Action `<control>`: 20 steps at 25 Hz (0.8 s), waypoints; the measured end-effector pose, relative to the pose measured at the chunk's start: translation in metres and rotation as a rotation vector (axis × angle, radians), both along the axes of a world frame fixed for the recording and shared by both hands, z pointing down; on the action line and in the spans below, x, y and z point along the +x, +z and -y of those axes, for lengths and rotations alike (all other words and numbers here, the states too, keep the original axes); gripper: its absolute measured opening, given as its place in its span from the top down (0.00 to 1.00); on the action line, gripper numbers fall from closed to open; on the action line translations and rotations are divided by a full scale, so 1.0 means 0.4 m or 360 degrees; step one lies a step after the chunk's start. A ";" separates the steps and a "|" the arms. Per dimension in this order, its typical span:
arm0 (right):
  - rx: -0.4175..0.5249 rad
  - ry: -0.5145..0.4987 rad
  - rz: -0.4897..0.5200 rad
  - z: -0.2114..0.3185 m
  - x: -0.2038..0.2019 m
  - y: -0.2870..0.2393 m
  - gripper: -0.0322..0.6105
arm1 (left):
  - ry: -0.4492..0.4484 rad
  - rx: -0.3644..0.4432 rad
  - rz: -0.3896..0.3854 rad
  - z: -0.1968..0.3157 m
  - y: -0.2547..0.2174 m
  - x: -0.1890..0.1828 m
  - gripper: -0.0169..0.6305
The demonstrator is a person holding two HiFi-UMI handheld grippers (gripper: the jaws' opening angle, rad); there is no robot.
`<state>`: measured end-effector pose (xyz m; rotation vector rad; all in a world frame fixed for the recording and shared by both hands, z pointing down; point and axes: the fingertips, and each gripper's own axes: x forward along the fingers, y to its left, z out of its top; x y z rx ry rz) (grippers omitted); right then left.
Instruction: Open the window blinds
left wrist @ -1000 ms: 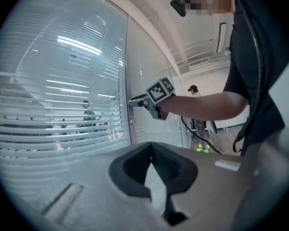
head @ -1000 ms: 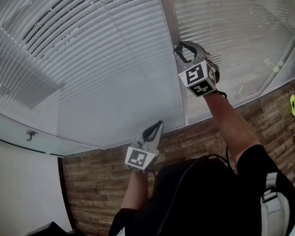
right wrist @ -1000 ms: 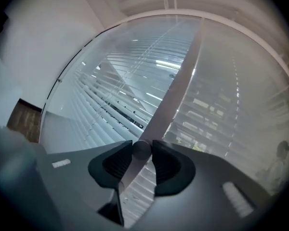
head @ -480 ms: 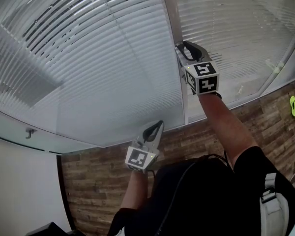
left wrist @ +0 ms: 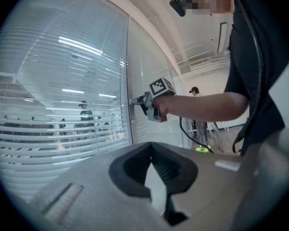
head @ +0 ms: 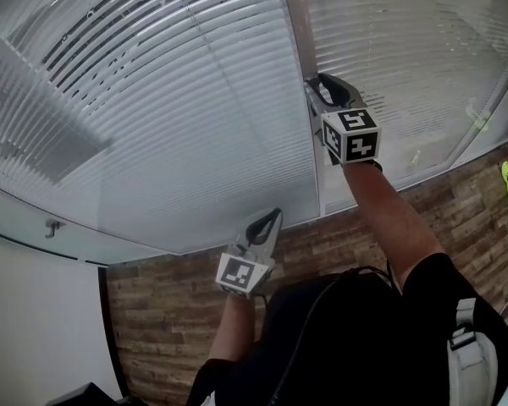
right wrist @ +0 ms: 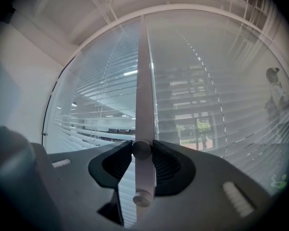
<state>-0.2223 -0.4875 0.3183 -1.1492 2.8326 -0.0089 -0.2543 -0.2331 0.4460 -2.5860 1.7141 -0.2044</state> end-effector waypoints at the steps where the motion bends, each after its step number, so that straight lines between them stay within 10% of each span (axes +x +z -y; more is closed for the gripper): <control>1: -0.0002 -0.0005 -0.0001 -0.002 0.000 0.002 0.74 | 0.0003 -0.0011 0.0008 -0.003 -0.007 0.003 0.97; 20: 0.0014 -0.0050 -0.0072 -0.003 -0.006 0.006 0.74 | 0.0025 -0.0006 0.0022 -0.001 -0.014 0.023 0.97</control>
